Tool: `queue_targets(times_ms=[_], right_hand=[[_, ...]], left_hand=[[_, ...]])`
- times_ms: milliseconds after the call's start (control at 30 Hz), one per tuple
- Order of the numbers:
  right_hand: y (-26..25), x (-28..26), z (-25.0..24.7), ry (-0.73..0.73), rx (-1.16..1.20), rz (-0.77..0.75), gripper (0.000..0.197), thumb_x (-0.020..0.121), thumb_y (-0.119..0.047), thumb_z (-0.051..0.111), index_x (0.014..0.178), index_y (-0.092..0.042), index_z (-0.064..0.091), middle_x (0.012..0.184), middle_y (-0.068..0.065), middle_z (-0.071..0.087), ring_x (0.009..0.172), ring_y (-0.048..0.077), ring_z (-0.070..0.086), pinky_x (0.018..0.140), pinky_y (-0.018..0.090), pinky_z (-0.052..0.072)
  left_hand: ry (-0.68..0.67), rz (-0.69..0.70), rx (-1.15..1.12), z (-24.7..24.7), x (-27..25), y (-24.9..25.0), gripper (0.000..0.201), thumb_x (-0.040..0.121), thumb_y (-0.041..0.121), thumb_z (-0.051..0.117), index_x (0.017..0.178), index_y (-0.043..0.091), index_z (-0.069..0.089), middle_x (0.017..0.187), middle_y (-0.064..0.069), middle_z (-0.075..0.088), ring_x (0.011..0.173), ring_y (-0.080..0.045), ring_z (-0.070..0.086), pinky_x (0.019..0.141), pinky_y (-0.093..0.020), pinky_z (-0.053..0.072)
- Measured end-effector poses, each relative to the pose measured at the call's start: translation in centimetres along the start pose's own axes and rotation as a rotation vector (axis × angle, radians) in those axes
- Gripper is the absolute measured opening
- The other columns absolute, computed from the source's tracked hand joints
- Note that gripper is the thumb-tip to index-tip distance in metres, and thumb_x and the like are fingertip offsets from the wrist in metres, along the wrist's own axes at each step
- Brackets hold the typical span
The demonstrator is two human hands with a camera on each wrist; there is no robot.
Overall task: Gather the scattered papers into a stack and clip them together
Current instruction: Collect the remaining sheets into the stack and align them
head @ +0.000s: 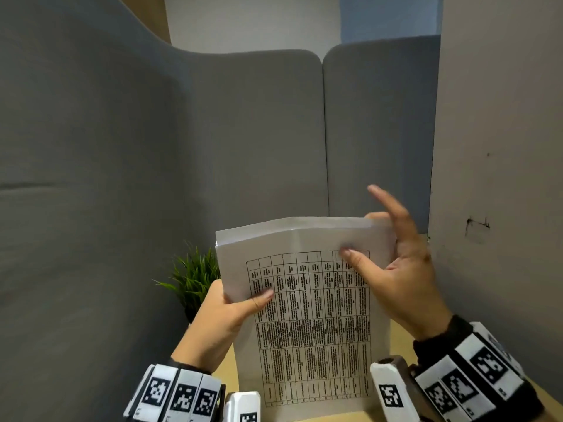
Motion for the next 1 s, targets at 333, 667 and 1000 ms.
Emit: queue_targets(times_ms=[333,667,1000], right_hand=[[-2.0,0.3,-0.3,0.011,0.006,-0.192,0.039,0.086,0.001,0.070,0.114,-0.026,0.067,0.114,0.003,0.053,0.108,0.007,0.054,0.077,0.012,0.053],[-3.0,0.5,-0.5,-0.049,-0.126,-0.249,0.027,0.086,-0.017,0.070,0.113,-0.022,0.071,0.116,0.003,0.052,0.105,0.009,0.056,0.076,0.010,0.052],[-3.4,0.6,-0.7,-0.077,-0.215,-0.185,0.030,0.087,-0.041,0.064,0.114,-0.029,0.071,0.116,-0.008,0.058,0.107,0.013,0.056,0.084,0.027,0.053]], left_hand=[[-0.073,0.063,-0.067,-0.1,-0.2,0.3,0.055,0.051,0.041,0.092,0.101,0.027,0.075,0.109,-0.014,0.073,0.103,-0.032,0.069,0.087,-0.047,0.056],[-0.123,0.043,-0.111,0.0,-0.4,0.5,0.060,0.048,0.042,0.093,0.102,0.025,0.074,0.108,-0.015,0.073,0.099,-0.031,0.070,0.079,-0.042,0.058],[-0.117,0.038,-0.115,-0.1,-0.3,0.3,0.058,0.047,0.043,0.093,0.099,0.025,0.075,0.104,-0.015,0.073,0.096,-0.030,0.071,0.077,-0.040,0.058]])
Point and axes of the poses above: each hand's wrist, its own x-axis towards the middle knuckle, its own z-axis out of the palm, y = z × x, the point moved 5 cm from there along x, towards the middle knuckle
